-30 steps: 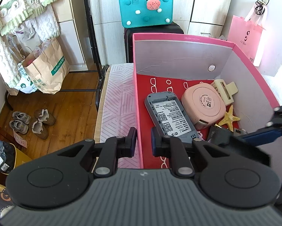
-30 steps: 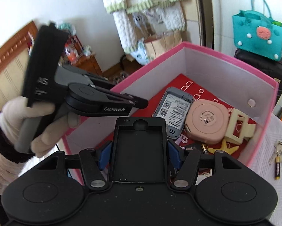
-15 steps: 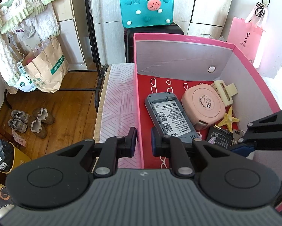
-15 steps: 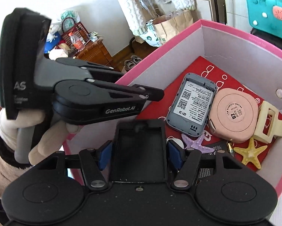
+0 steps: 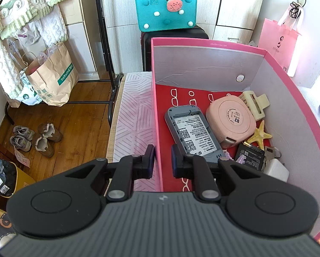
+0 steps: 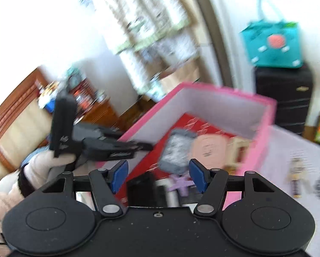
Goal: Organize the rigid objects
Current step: 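Move the right tool back and grasp the gold-topped AA battery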
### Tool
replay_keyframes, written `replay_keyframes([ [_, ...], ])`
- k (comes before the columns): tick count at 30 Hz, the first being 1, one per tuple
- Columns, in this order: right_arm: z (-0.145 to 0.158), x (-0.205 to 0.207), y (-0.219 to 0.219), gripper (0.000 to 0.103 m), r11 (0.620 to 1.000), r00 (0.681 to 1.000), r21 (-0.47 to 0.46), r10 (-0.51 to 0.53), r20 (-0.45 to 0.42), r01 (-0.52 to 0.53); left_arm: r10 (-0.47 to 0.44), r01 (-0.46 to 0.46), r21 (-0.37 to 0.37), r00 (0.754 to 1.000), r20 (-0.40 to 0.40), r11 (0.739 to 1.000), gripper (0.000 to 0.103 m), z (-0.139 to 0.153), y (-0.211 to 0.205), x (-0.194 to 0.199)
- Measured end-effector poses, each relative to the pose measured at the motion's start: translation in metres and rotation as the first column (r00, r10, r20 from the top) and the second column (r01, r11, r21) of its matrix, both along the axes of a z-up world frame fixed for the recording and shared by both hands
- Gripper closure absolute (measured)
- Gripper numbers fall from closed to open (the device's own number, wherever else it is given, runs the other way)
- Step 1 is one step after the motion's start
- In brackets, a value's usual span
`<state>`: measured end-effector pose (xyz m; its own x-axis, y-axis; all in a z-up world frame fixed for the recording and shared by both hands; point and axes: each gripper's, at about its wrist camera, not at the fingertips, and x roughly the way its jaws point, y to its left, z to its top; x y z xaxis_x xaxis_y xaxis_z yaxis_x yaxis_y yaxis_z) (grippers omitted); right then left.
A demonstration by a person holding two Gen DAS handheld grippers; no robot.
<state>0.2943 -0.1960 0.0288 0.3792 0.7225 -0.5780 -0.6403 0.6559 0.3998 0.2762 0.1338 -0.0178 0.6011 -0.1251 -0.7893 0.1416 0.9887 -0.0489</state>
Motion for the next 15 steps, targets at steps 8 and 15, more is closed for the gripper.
replay_keyframes([
  [8, -0.033, 0.010, -0.065, 0.035, 0.963, 0.965, -0.103, -0.240, 0.109, 0.251, -0.001, 0.001, 0.003, 1.000, 0.000, 1.000, 0.089, 0.000, 0.000, 0.000],
  [15, -0.086, 0.022, -0.086, 0.036, 0.924, 0.926, -0.136, -0.331, 0.178, 0.357, 0.000, 0.000, 0.003, 1.000, 0.000, 1.000, 0.089, 0.000, 0.000, 0.000],
])
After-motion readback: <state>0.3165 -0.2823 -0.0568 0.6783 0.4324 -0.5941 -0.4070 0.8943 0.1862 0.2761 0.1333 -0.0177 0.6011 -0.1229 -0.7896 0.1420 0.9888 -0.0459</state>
